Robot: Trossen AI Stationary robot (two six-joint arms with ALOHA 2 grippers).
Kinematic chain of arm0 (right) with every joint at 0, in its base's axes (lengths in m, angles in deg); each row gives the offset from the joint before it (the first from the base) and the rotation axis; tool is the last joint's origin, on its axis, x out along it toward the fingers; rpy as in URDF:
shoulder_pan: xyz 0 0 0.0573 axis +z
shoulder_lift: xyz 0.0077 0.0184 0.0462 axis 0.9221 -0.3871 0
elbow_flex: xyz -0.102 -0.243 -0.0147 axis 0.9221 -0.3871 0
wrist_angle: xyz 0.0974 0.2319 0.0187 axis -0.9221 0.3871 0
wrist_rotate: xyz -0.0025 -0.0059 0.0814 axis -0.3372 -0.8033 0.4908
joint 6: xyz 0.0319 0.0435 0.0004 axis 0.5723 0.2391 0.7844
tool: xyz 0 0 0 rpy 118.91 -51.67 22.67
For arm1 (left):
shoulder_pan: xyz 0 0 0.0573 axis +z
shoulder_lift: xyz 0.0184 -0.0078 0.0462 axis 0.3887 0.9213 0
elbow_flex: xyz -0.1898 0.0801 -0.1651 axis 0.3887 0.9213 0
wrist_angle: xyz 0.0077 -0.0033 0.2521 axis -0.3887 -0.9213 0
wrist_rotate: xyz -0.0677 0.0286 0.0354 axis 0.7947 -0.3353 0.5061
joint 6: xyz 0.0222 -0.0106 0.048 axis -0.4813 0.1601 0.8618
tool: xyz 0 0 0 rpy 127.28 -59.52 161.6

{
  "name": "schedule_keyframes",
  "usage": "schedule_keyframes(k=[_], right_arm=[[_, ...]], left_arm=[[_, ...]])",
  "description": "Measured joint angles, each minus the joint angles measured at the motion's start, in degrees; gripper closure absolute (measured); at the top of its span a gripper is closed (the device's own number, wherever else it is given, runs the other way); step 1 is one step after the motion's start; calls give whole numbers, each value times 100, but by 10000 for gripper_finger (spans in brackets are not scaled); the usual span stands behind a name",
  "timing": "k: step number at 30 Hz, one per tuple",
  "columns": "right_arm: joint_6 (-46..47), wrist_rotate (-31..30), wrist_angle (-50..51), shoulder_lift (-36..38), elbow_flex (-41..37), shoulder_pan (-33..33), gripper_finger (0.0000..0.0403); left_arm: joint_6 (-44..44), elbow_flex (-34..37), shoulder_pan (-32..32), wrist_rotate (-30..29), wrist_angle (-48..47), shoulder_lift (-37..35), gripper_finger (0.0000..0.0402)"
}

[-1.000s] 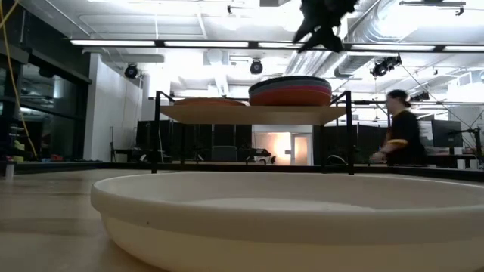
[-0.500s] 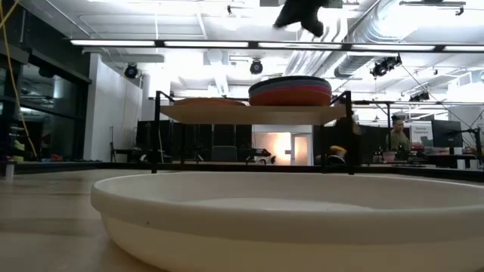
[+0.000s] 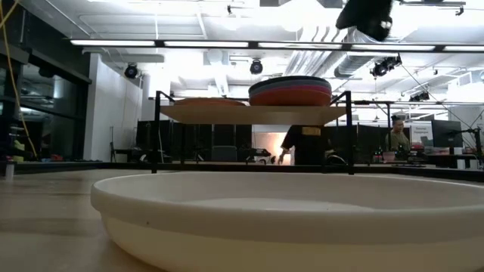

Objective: Place and stack plates onto a shelf
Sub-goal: Stack the white plate on the brown plate

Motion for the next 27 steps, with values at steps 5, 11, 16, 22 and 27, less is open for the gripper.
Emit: schedule_keyframes(k=[5, 11, 16, 22, 27], right_arm=[[795, -64, -1554, 672, -1045, 282, 400], [956, -461, -2058, 1050, -1375, 407, 400], [758, -646, -2029, 1105, -1390, 391, 400], [694, -645, -1823, 1089, -1392, 293, 400], [710, -644, -1637, 1089, -1392, 276, 400]], left_arm=[[-82, 0, -2, 608, -10, 476, 287], [-1206, -7, -380, 1720, -577, 1776, 287], [-1988, 2, -890, 1778, -1598, 3081, 287], [-2872, 4, -1312, 1784, -799, 4384, 287], [-3237, -4, -1441, 1791, 350, 4786, 286]])
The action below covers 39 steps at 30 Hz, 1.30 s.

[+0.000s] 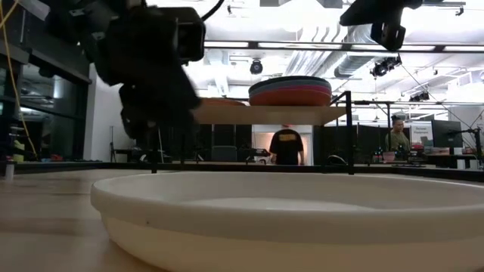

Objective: Place and stack plates onto a shelf
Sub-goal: Stack the white plate on the brown plate

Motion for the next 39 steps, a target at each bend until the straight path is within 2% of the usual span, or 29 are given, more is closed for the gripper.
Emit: schedule_keyframes(k=[7, 12, 14, 28, 39], right_arm=[[-21, 4, 147, 0, 0, 0, 400], [-102, -4, 232, 0, 0, 0, 400], [-104, -4, 233, -2, 0, 0, 400], [-255, -114, 253, -2, 0, 0, 400], [-233, -214, 264, -4, 0, 0, 400]], left_arm=[[55, -2, -32, -88, -17, 31, 275], [184, -2, -129, -1148, -247, 31, 273], [230, -2, -177, -1321, -252, 31, 271], [133, 6, -472, -1824, -282, 208, 252], [276, -410, -455, -1844, -129, 1097, 252]])
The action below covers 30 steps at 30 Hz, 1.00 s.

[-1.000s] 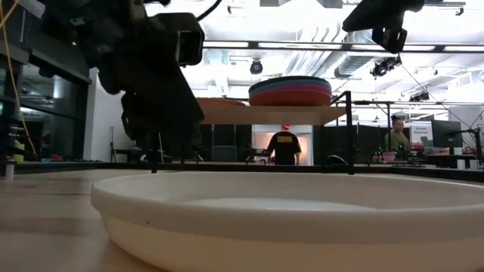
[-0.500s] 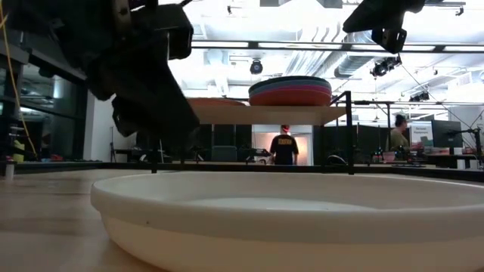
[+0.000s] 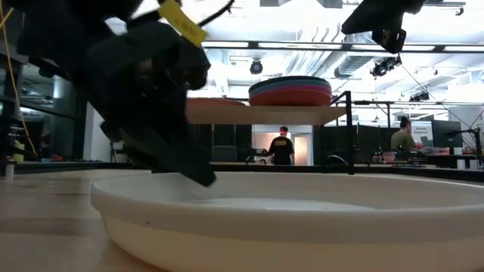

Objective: Place and stack plates onto a shelf
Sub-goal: Stack the white plate on the brown plate

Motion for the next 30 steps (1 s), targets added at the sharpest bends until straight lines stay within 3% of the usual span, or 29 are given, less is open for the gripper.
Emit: schedule_keyframes(k=[5, 10, 16, 20, 27, 30], right_arm=[[-2, -4, -37, -2, 0, 0, 400], [18, -7, -48, -2, -2, 0, 400], [21, -9, -128, 2, -2, 0, 400], [22, -11, -184, 0, -2, 0, 400], [150, -31, -255, 0, -2, 0, 400], [154, -214, -288, -2, -2, 0, 400]], left_arm=[[-70, -200, 73, 137, -49, 217, 272], [-324, -194, 294, 526, -440, -39, 379], [496, -185, 884, 297, -1600, -1288, 397], [1227, -189, 1419, -374, -2300, -2804, 398], [2577, -198, 2969, -2859, -2748, -5346, 399], [2754, -202, 3959, -2955, -2698, -5900, 400]])
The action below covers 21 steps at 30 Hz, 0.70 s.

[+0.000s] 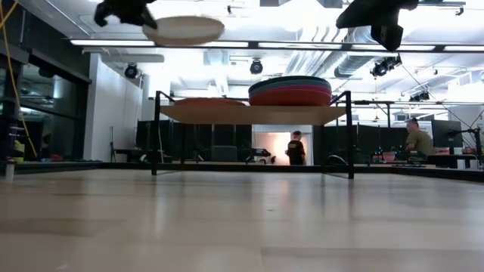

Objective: Place and stack plates onto a shelf
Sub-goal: Stack the white plate on the brown plate

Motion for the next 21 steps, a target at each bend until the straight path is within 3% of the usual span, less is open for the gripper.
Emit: schedule_keyframes(k=[5, 9, 13, 21], right_arm=[[21, -286, -49, 0, 0, -2, 400], [32, -284, -60, 0, 0, -2, 400], [176, -288, -70, 0, 0, -2, 400], [352, -483, -136, 0, 0, -2, 400]], left_arm=[[-243, 6, 1297, 1517, -16, -142, 400], [-688, 6, 1709, 2384, 18, 259, 401], [-719, -46, 1775, 2615, 109, 748, 401], [-231, -872, 1775, 2550, 132, 1333, 401]])
